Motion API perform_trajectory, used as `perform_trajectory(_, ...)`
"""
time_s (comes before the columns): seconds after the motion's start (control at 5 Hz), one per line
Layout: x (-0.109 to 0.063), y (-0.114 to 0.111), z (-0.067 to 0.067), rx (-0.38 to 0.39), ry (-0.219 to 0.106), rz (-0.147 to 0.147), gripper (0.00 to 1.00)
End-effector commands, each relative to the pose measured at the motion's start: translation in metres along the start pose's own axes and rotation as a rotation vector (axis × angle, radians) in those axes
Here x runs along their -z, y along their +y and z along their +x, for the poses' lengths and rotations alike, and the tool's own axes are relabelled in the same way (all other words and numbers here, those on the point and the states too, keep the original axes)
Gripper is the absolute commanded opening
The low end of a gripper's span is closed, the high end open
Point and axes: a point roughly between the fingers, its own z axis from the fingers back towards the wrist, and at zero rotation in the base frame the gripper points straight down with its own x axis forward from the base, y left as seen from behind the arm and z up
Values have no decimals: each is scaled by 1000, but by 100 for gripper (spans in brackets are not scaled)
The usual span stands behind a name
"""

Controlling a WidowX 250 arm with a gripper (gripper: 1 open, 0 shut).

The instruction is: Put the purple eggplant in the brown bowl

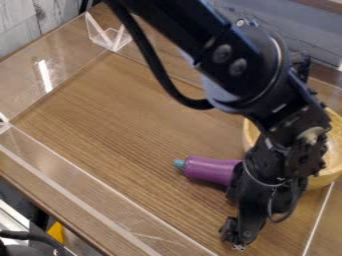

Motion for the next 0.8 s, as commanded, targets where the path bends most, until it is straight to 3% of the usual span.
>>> perform_trajectory(0.0,-18,12,6,-11,-42,39,100)
perform_trajectory(0.4,-22,5,11,-70,-38,40,100)
perform_trajectory(0.6,-22,3,10,-79,-39,42,0)
